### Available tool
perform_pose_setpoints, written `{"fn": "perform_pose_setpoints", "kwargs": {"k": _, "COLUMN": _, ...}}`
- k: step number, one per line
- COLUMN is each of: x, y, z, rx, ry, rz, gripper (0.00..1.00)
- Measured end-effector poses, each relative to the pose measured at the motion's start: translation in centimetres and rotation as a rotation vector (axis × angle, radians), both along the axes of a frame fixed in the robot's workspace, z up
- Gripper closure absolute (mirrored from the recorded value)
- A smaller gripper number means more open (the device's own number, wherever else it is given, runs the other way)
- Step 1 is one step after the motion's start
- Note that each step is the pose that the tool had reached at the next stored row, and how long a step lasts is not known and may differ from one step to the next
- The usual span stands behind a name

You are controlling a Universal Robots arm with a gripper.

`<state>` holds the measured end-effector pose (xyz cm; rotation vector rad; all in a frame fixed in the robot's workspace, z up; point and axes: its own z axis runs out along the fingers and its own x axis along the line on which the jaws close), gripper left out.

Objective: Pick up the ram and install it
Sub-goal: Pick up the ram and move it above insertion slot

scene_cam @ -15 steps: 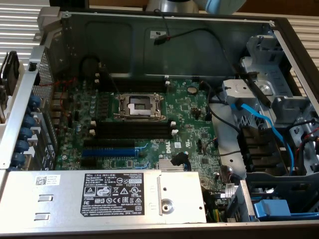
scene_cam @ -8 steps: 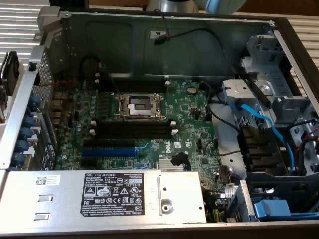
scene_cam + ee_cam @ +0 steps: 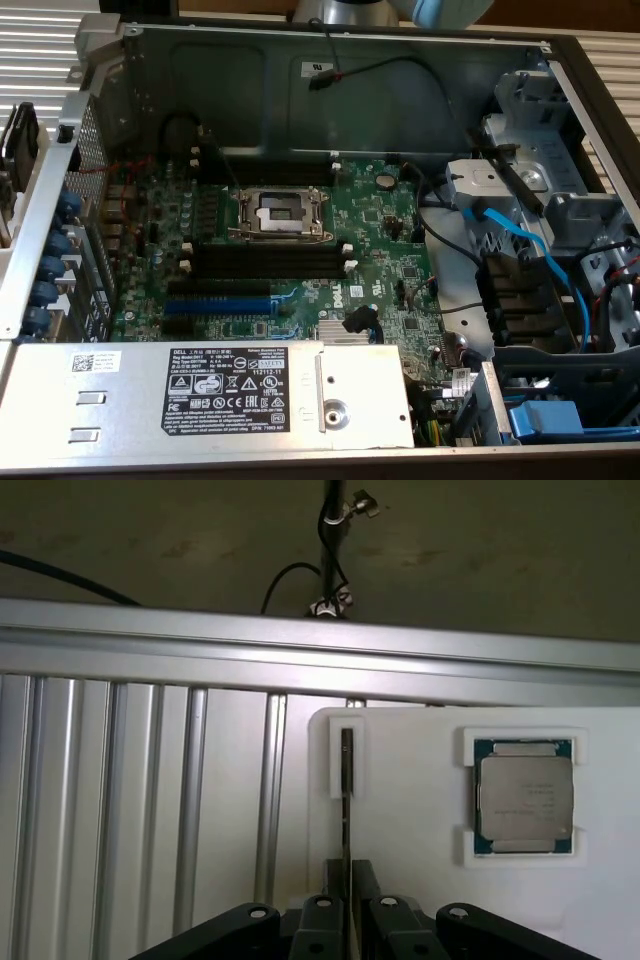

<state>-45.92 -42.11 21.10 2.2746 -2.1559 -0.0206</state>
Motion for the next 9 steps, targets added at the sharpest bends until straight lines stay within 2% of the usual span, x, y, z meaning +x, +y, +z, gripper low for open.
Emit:
{"fn": "perform_pose_setpoints", "kwargs": {"k": 5, "x": 0.00, "y": 0.00, "z": -0.14, "rx": 0.0002, "ry": 0.0052, "rz": 0.004, "gripper": 0.82}}
{"fn": "perform_pose_setpoints", "kwargs": {"k": 9, "x": 0.00, "y": 0.00, "z": -0.20, "rx": 0.0001, "ry": 0.0065, "rz": 0.012, "gripper": 0.82}}
